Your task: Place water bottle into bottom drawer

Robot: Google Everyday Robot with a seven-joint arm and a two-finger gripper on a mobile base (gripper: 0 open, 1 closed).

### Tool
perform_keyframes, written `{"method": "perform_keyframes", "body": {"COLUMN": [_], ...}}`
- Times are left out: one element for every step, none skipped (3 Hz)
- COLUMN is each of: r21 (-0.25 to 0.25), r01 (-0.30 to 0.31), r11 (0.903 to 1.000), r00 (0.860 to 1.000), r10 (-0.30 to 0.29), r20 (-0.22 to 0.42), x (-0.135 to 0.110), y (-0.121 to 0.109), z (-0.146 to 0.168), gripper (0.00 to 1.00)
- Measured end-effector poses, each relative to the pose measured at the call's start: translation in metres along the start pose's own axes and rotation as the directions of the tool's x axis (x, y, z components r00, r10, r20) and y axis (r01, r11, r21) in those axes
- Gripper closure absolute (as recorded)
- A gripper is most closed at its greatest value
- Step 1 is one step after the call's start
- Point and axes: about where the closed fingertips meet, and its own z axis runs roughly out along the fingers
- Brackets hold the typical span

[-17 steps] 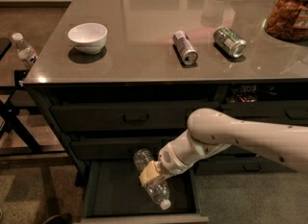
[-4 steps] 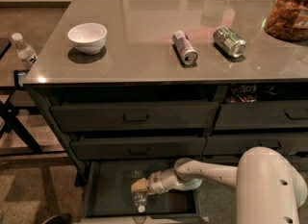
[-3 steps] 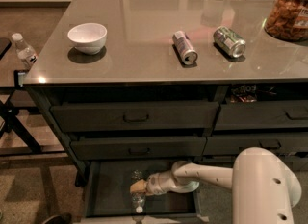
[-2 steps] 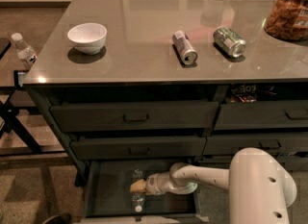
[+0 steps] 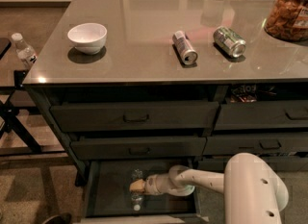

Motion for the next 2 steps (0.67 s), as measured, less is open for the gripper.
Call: {"method": "perform_keyframes", "body": {"r21": [-0.018,-0.032], "r01": [-0.026,-0.035], "r11": [0.9995,0.9989], "r00": [1.0,0.999], "r10": [0.026,0.036], "r20": [0.013,0.028], "x": [-0.003,-0.007], "y": [-0.012,-0.023], "z": [0.015,0.027], "gripper": [1.0,1.0]}}
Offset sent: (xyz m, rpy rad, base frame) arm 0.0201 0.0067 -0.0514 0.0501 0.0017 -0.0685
